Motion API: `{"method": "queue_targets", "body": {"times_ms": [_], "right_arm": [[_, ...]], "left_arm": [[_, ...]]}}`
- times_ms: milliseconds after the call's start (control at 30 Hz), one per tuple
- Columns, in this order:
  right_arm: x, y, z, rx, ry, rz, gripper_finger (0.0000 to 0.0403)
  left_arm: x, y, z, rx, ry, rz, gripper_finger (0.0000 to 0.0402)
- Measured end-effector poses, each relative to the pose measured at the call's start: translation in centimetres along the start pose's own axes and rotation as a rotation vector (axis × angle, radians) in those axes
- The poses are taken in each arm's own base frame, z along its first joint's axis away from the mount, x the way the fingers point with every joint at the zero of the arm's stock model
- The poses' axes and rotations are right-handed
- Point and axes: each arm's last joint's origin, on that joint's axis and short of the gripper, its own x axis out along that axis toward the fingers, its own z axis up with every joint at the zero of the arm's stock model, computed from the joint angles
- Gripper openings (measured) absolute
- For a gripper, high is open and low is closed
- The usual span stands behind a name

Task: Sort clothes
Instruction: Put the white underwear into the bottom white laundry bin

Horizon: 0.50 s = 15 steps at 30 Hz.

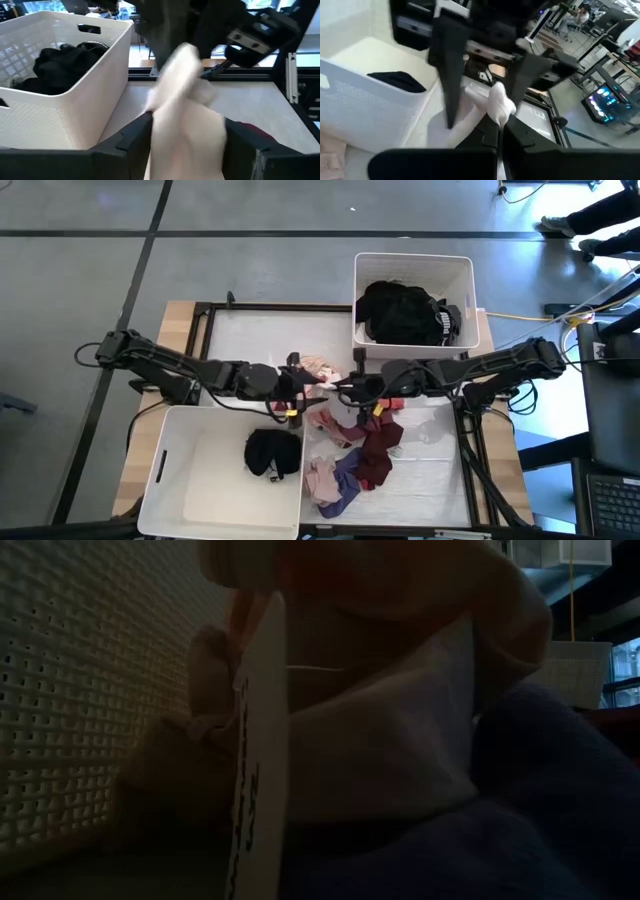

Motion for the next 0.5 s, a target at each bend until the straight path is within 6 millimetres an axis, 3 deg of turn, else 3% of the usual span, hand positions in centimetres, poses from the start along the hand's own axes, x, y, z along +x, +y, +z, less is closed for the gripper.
{"method": "queue_targets", "body": {"times_ms": [133,333,400,500], "right_arm": [[0.0,0.0,0.3,0.005,-0.038,0.021,0.0007],[0.0,-0.1,1.0,0.015,-0.136,0.07,0.0009],[-0.1,0.0,1.1,0.021,-0.145,0.082,0.0019],[-0.1,0.0,1.0,0.034,-0.139,0.091,0.0057]], "left_arm": [[0.0,0.0,-0.1,0.006,0.007,0.001,0.0151],[0.0,0.0,0.0,0.045,0.005,0.0,0.0051],[0.0,0.0,0.0,0.059,0.004,0.0,0.0019],[0.0,0.0,-0.1,0.063,0.007,-0.001,0.0011]]}}
